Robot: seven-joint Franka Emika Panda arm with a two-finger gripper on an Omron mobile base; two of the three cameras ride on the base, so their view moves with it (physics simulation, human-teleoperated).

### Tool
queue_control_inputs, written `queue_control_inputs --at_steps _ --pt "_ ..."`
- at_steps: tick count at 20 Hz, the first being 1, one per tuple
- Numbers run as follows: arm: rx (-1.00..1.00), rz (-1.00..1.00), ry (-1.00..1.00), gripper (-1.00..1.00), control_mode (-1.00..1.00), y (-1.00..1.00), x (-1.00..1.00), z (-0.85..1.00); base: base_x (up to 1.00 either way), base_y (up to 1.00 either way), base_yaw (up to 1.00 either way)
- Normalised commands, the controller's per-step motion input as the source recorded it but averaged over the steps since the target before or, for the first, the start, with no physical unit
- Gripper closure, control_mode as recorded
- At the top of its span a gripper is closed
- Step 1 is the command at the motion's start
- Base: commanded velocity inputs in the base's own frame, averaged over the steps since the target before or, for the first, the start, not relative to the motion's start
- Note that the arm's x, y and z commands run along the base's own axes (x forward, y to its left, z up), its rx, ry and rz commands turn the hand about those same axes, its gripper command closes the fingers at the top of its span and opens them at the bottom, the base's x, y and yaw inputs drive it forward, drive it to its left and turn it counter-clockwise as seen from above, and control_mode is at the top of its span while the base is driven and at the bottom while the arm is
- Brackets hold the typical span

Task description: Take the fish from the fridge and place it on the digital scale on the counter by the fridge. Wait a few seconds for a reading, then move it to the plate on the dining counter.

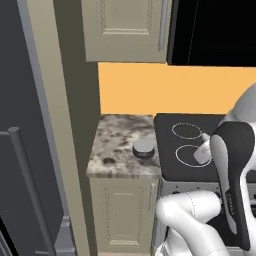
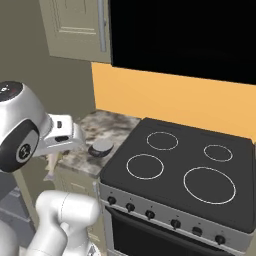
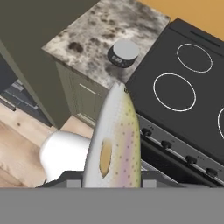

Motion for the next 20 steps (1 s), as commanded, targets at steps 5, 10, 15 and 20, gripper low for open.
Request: queue_control_inputs --at_steps 5,10,15,20 --pt "0.0 0.0 0.0 1.0 1.0 0.0 0.0 0.0 -0.81 -0.97 -0.39" --pt "0.0 0.0 0.0 1.0 1.0 0.0 0.0 0.0 -0.13 -0.83 -0.59" --pt "0.0 0.0 0.0 1.0 1.0 0.0 0.0 0.0 -0.31 -0.49 -0.64" --pt "0.0 0.0 0.0 1.0 1.0 0.0 0.0 0.0 -0.2 -0.01 -0.84"
